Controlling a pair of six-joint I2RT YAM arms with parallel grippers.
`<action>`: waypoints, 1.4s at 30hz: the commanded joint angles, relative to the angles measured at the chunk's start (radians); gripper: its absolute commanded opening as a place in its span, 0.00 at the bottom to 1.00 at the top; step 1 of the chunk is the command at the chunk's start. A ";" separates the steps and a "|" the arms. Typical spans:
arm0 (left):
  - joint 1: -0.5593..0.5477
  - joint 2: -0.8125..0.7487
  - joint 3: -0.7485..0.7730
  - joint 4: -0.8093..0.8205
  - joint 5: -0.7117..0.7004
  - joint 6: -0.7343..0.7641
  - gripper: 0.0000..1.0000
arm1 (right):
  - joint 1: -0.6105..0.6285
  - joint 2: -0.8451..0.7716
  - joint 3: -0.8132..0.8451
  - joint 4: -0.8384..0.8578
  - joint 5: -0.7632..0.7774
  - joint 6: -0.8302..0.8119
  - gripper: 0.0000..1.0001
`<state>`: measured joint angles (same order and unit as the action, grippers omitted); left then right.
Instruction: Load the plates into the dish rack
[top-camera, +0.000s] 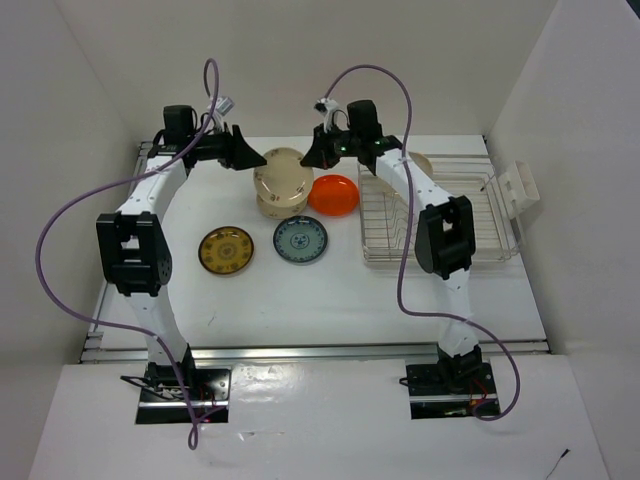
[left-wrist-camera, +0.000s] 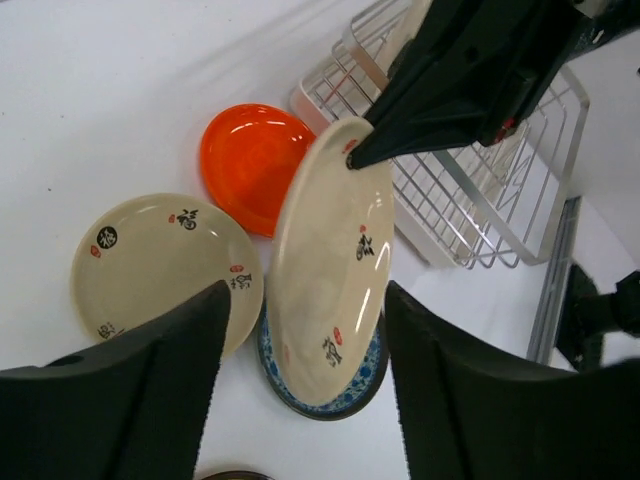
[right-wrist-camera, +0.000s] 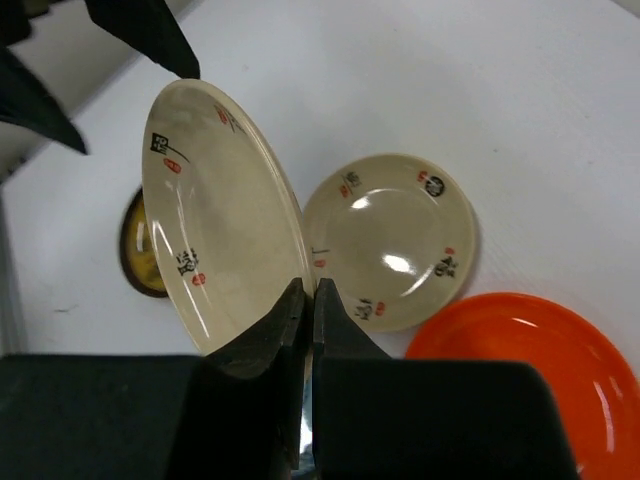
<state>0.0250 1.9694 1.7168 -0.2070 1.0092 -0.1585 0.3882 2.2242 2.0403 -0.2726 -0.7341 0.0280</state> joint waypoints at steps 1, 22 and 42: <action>-0.011 -0.072 0.030 -0.040 0.034 0.069 0.74 | 0.012 -0.133 0.089 -0.056 0.120 -0.167 0.00; 0.110 -0.129 -0.066 0.003 -0.149 0.030 1.00 | -0.117 -0.945 -0.581 -0.080 0.434 -1.203 0.00; 0.110 0.028 -0.034 0.107 -0.127 -0.084 1.00 | -0.241 -0.871 -0.749 0.064 0.495 -1.393 0.00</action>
<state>0.1352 1.9663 1.6554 -0.1429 0.8539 -0.2386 0.1654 1.3342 1.2827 -0.3206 -0.2565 -1.3083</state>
